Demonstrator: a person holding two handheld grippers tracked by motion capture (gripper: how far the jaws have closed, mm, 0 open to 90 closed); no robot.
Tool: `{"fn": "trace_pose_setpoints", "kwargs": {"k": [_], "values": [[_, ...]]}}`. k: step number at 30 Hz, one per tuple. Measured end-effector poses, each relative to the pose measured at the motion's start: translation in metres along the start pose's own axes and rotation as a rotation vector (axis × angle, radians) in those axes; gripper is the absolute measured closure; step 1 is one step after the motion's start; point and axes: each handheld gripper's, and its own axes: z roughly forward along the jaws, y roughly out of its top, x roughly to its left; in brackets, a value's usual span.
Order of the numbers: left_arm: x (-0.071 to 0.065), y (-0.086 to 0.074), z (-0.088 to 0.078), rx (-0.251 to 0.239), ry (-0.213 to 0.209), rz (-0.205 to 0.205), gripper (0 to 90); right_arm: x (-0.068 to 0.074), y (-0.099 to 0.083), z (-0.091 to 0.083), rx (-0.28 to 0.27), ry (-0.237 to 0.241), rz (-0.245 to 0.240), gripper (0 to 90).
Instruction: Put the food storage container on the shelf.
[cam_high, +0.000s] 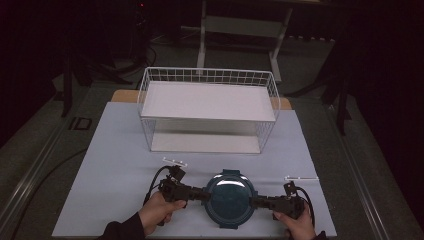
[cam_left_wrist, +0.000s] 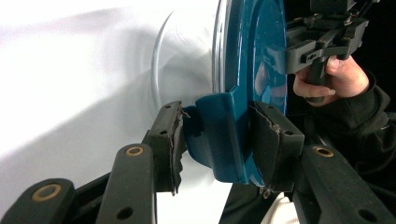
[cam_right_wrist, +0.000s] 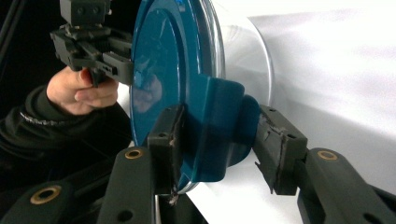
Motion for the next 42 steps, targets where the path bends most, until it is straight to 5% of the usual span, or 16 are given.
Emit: {"fn": "trace_pose_setpoints", "kwargs": {"k": [7,16,17,24,31,42], "values": [[-0.002,-0.006,-0.003,-0.018,0.001,-0.002,57.0,0.006,0.0,0.001,-0.008,0.002,0.008,56.3],[-0.004,0.0,-0.013,-0.078,0.033,0.039,57.3,0.013,0.007,0.002,-0.007,0.002,-0.054,57.0],[-0.006,0.005,-0.018,-0.103,0.045,0.052,57.1,0.017,0.017,0.003,-0.028,0.002,-0.091,57.0],[-0.004,0.021,-0.031,-0.14,0.083,0.09,57.0,0.019,0.039,0.01,-0.055,0.011,-0.135,56.9],[0.007,0.041,-0.042,-0.171,0.102,0.109,57.1,0.016,0.067,0.021,-0.086,0.017,-0.178,56.8],[0.044,0.057,-0.044,-0.218,0.097,0.099,57.1,0.002,0.097,0.043,-0.09,-0.007,-0.211,56.8]]}}
